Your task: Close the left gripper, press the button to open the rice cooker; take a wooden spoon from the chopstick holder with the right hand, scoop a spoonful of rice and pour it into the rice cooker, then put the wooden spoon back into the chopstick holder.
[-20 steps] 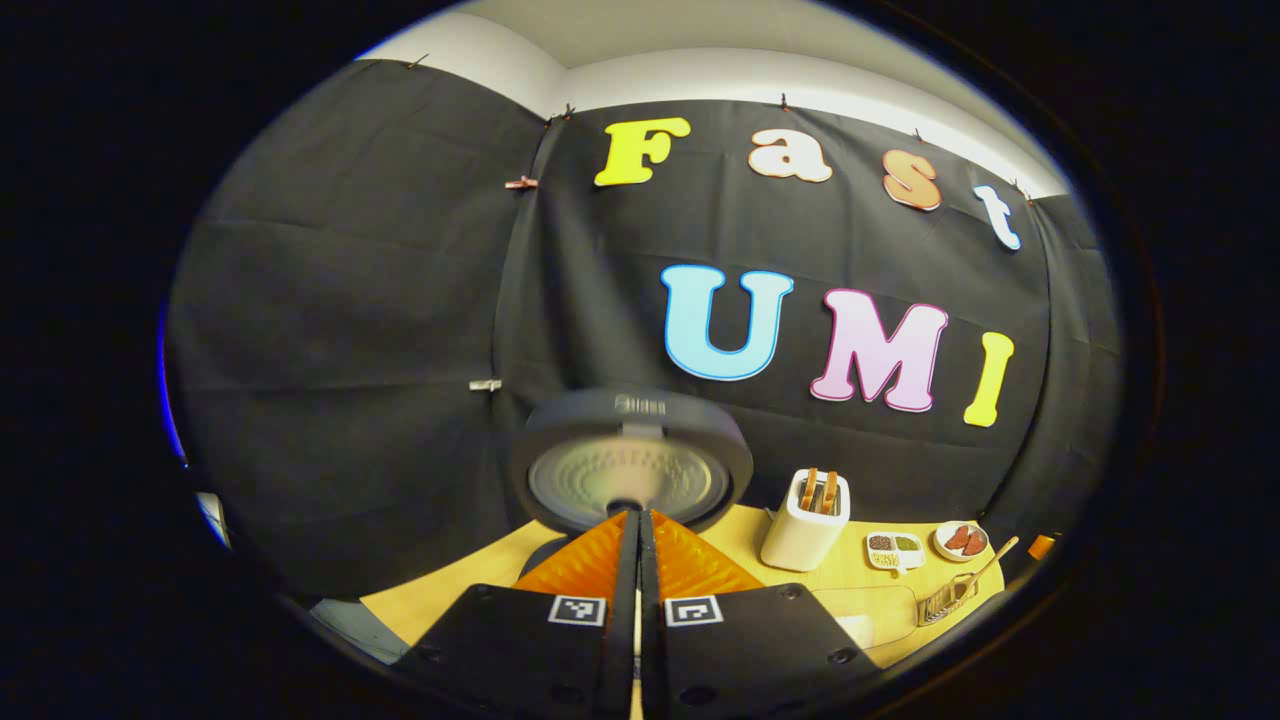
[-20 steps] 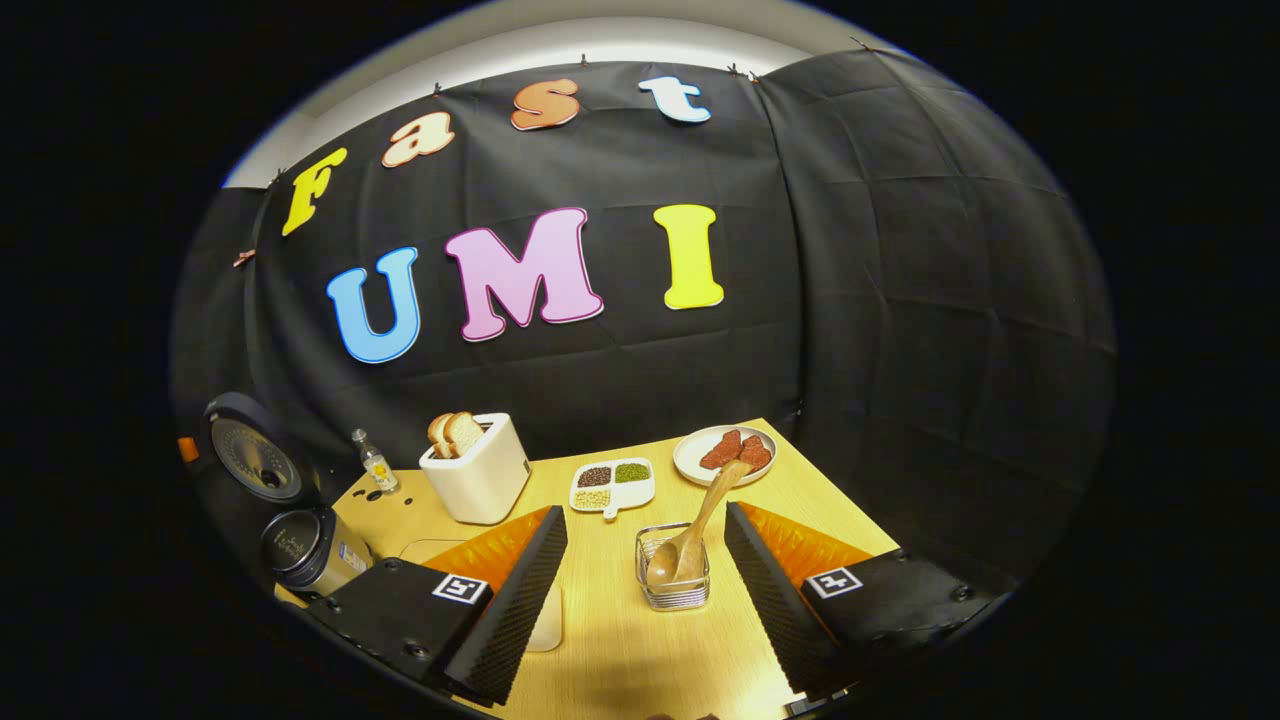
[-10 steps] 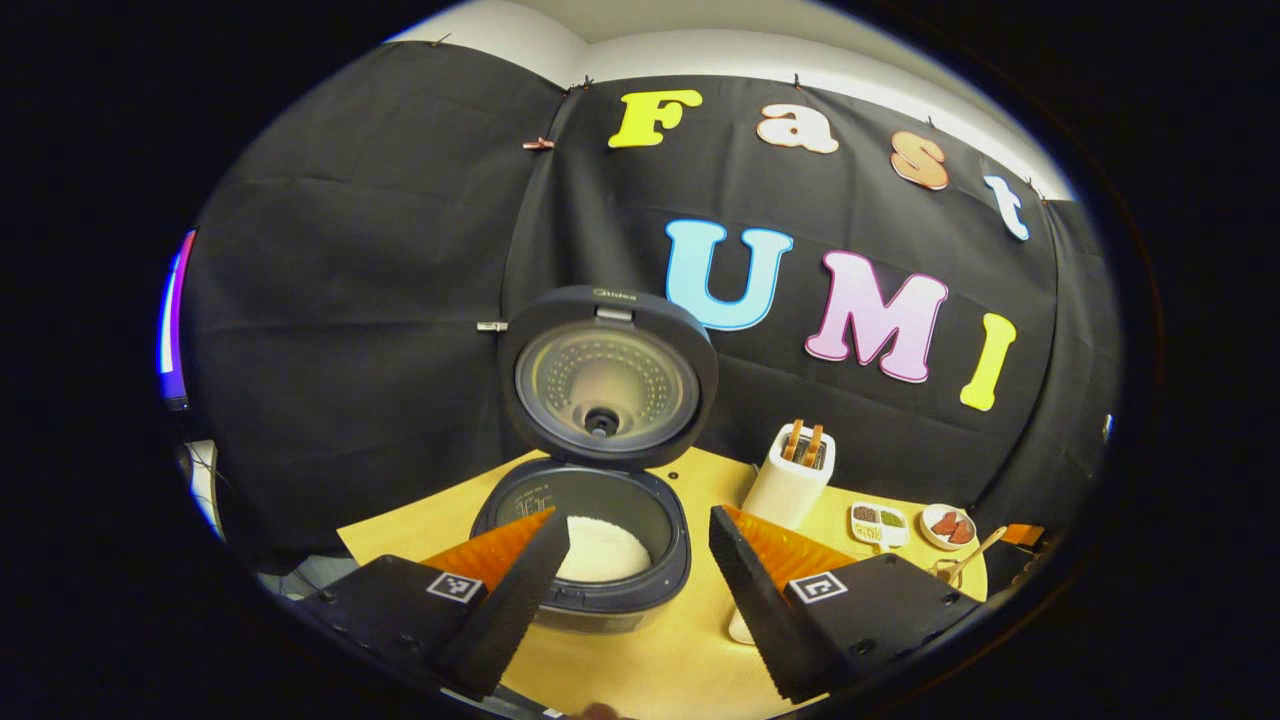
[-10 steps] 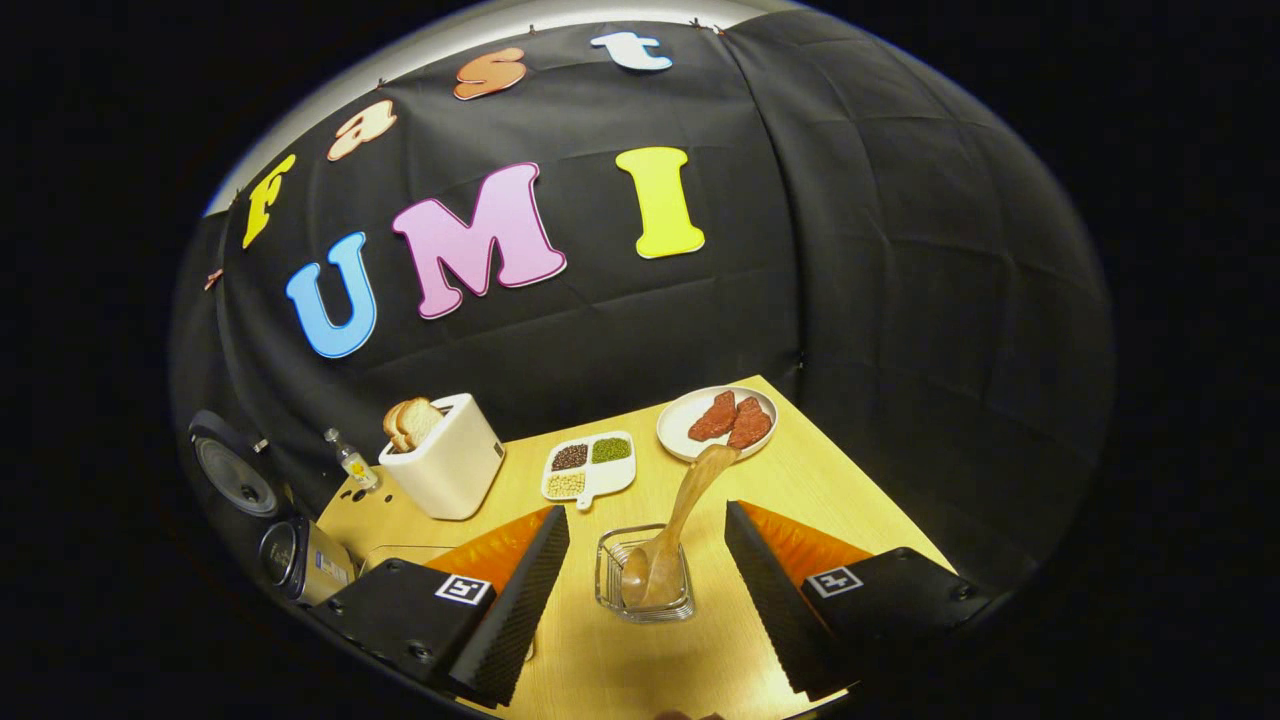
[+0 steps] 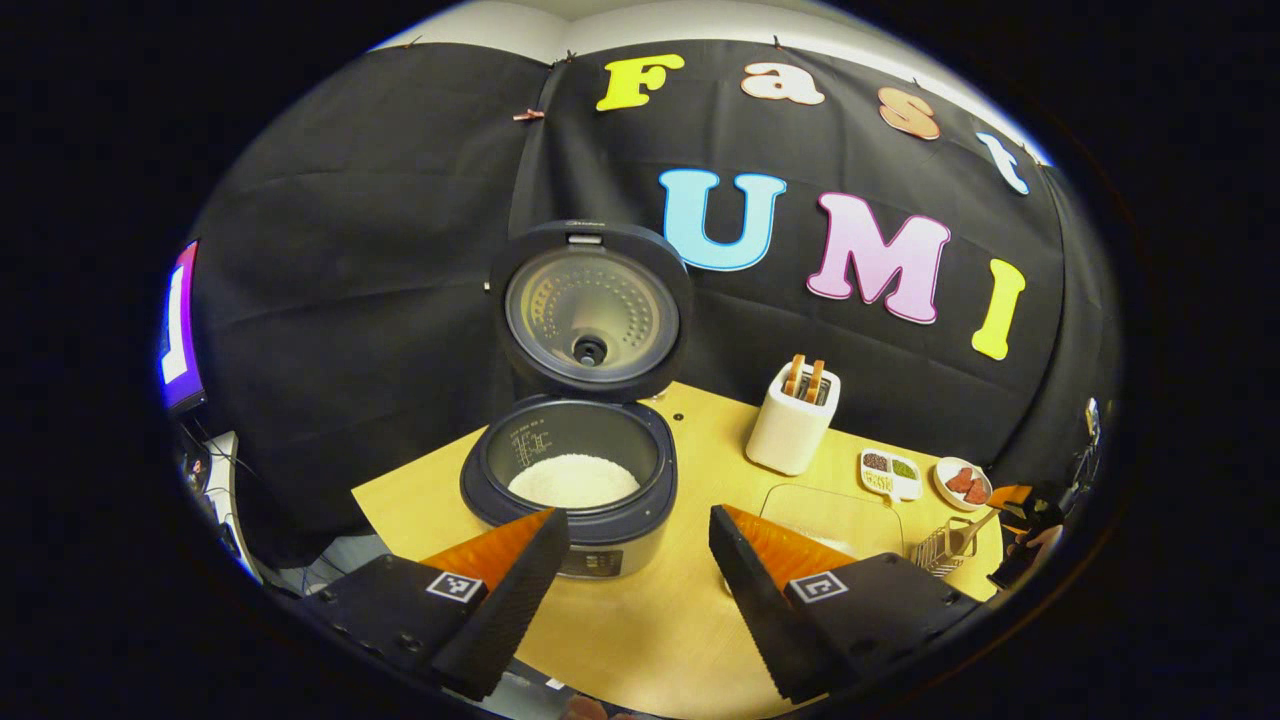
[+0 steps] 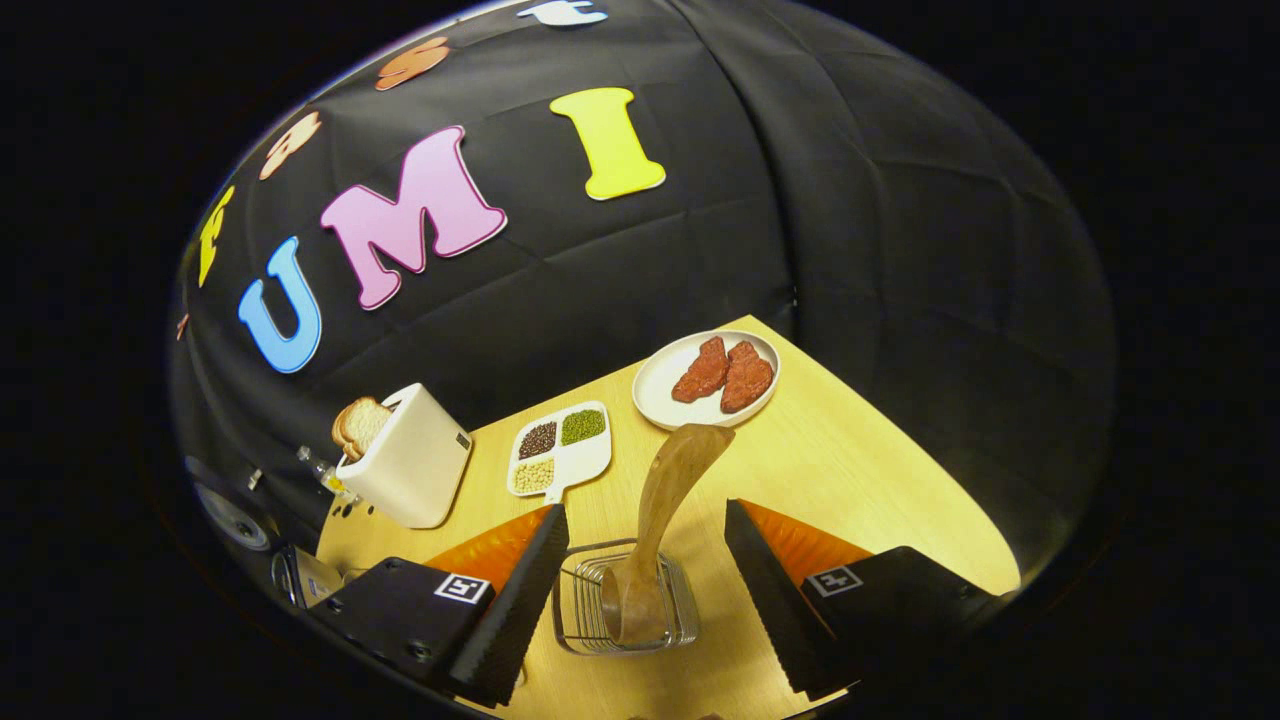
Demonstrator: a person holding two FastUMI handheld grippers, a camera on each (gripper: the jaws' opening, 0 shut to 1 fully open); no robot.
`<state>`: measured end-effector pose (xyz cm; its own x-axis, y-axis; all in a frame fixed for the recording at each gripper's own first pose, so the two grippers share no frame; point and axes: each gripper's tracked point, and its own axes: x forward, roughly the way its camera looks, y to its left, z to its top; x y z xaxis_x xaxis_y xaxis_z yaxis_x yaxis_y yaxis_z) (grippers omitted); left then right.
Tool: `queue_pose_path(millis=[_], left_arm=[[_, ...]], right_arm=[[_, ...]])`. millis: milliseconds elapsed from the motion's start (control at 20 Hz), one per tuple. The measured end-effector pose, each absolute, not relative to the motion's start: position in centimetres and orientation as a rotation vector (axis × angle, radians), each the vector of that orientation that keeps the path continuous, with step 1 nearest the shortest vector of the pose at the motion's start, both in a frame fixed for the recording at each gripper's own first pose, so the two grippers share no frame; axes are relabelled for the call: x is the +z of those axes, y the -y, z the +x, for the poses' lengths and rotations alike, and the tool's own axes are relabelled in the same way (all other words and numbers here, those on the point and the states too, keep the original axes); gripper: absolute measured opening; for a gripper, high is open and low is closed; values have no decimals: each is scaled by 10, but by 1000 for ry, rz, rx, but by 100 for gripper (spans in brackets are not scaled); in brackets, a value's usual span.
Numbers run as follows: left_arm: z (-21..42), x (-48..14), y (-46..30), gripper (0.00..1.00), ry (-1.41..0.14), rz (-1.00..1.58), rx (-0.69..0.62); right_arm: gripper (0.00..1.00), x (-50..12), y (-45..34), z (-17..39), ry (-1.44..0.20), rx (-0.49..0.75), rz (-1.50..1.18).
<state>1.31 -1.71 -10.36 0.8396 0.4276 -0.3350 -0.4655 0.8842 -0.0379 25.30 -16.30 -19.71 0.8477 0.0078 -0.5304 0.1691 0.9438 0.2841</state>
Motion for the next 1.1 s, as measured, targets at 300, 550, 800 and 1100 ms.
queue_pose_path(millis=[300,550,800,1100], left_arm=[[10,-117,44,96,-376,-80,455],[10,-126,62,95,-400,-83,443],[10,-132,77,95,-399,-131,414],[20,-129,80,95,-389,-132,364]], right_arm=[[93,-222,163,282,-587,-109,475],[45,-230,160,289,-595,-118,501],[20,-213,157,280,-580,-81,475],[20,-159,152,276,-470,-52,463]])
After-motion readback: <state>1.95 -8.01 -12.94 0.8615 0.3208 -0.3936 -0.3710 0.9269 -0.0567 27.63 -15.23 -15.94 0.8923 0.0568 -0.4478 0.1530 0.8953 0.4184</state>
